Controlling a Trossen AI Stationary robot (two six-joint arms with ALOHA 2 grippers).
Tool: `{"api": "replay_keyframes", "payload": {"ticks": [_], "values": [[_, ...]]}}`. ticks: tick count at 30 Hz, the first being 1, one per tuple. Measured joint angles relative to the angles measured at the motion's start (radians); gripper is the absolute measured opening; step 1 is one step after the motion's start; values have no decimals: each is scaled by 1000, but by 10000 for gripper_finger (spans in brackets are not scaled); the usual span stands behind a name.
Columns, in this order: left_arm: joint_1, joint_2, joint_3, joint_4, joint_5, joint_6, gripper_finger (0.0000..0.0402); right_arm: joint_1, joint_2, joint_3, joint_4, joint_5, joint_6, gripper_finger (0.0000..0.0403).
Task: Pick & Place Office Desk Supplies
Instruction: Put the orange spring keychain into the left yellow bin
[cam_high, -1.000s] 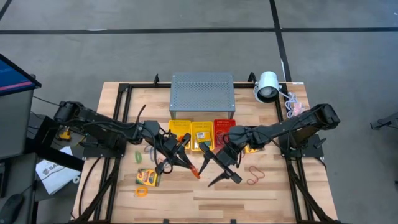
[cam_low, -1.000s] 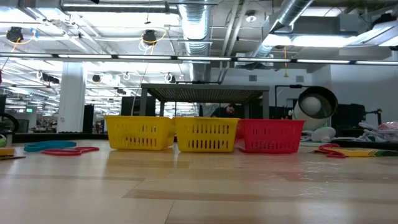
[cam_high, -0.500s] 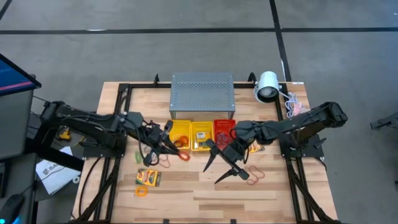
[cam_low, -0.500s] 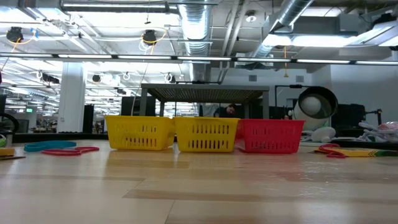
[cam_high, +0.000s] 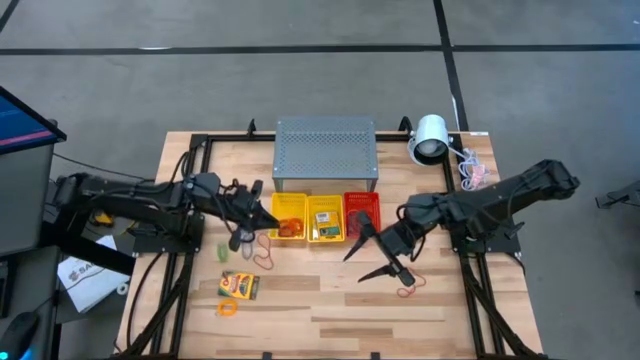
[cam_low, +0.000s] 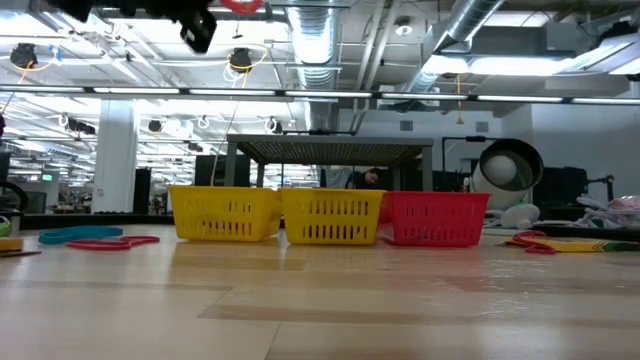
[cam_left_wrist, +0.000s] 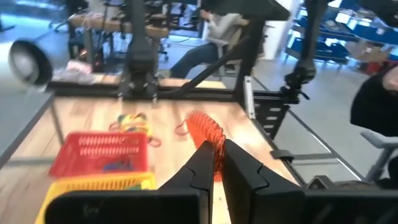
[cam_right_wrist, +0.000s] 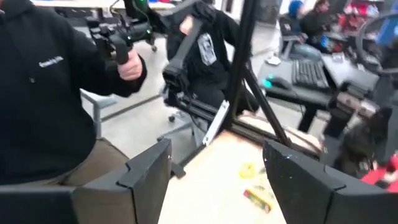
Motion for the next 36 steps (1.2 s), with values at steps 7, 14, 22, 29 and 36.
{"api": "replay_keyframes", "payload": {"ticks": [7,14,22,29,36], "values": [[72,-36,-109,12,8,-60,12,6,-43,-85,28,90,64,244],[136,51,-174,2,-4,-116,14,-1,-45,-138,77,91,93,244],[151,228,-176,46,-5,-119,14,-5,-47,-190,151,103,105,244],[151,293,-176,42,-8,-137,11,-9,-46,-195,151,103,130,244],[151,322,-176,31,-34,-138,12,-8,-46,-195,150,102,130,244]]}}
